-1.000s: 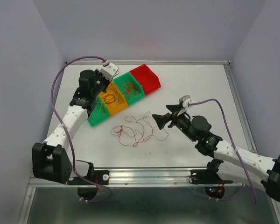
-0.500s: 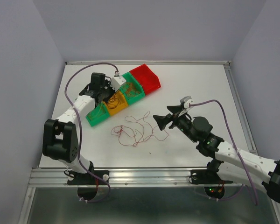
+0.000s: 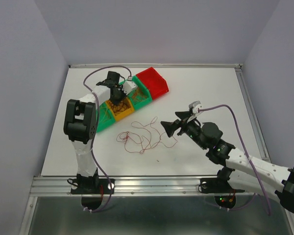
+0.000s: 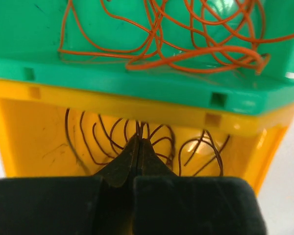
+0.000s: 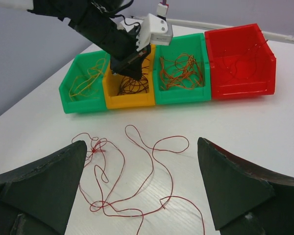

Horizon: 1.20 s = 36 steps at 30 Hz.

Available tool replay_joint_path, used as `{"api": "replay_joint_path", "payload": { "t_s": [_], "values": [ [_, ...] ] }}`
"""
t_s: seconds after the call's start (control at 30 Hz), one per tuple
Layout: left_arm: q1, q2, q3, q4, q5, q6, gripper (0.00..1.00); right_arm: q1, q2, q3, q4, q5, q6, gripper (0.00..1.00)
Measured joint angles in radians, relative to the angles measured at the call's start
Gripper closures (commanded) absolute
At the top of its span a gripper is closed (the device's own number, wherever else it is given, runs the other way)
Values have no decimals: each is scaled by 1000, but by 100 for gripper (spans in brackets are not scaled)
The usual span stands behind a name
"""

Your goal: Untangle the cables

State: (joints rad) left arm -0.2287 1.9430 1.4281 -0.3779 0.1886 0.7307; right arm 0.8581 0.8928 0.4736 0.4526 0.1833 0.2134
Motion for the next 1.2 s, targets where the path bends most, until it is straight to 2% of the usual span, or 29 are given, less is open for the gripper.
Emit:
{"api": "replay_joint_path", "payload": {
  "t_s": [0.07,0.1,0.13,0.17,0.23,0.3,0.37,0.57,0.73,0.97,1.2],
  "values": [
    [0,41,15,-3,-15,-7,100,0,0,0,0,0,1,1],
    [0,53,16,-8,-24,-11,93,0,2,0,0,0,1,1],
    [0,55,16,-13,-28,-14,93,0,4,0,0,0,1,1],
    [0,55,16,-16,-33,-17,79,0,6,0,-1,0,2,0],
    [0,42,16,-16,-45,-28,66,0,21,0,-3,-5,5,0],
    [0,22,16,-18,-54,-32,55,0,54,2,-13,-14,9,0],
    [0,-20,10,-22,-59,-37,52,0,104,10,-34,-23,16,0],
    [0,-237,-13,-31,-55,-52,44,0,311,104,-174,-78,54,0],
    [0,-407,-40,-24,-38,-59,40,0,435,194,-221,-110,86,0],
    [-35,-633,-219,-29,12,-55,37,0,550,270,-237,-259,97,0],
    [-53,-744,-376,-50,66,-22,36,0,697,330,-236,-370,89,0]
  ]
}}
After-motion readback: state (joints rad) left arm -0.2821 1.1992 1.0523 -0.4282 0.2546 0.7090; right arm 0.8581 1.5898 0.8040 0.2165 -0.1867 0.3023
